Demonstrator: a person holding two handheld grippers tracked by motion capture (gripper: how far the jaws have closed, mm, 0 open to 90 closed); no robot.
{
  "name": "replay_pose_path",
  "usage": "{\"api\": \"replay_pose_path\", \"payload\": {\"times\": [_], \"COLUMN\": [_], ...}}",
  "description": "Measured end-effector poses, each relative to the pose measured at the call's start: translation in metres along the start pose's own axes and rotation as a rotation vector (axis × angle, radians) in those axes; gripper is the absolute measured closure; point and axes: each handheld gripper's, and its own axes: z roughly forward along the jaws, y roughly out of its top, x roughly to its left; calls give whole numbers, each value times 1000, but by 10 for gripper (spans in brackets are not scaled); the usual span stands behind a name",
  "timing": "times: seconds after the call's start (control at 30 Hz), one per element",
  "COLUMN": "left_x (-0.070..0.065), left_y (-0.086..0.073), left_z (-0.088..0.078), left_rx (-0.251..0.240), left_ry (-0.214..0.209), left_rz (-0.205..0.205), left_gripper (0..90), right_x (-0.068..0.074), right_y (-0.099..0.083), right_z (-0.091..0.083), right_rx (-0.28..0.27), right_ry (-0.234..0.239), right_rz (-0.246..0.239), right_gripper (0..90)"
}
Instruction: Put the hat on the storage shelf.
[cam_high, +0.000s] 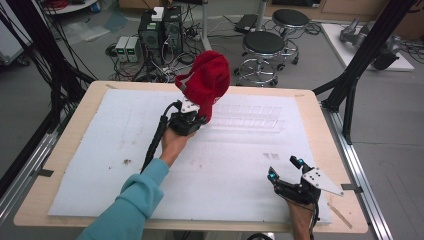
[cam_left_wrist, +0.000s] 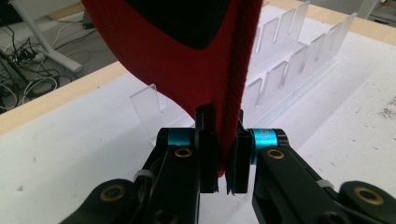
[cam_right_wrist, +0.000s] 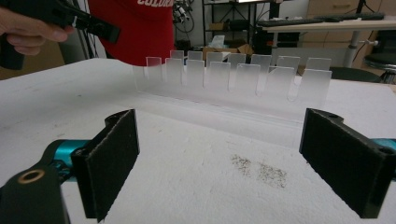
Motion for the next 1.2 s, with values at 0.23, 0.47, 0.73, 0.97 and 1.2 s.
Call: {"api": "replay_pose_path", "payload": {"times": [0.23, 0.47, 0.73, 0.97, 1.2], "left_x": [-4, -5, -1, 10, 17], "left_y": [-15, -16, -17, -19, -24], "left_z": [10, 10, 10, -1, -22], "left_rx": [2, 11, 11, -7, -71], "left_ry": [24, 29, -41, -76, -120], "left_rz": [-9, 3, -30, -67, -32], "left_gripper": [852, 850, 473, 132, 126], "right_x": [2, 1, 1, 0, 0], "right_y": [0, -1, -2, -2, -2], "right_z": [1, -1, -3, -3, -4], "right_rx": [7, -5, -34, -26, -35], "right_ry": [-2, -5, -5, 8, 8], "right_rz": [-16, -7, -6, 0, 2], "right_gripper": [110, 110, 111, 110, 110]}}
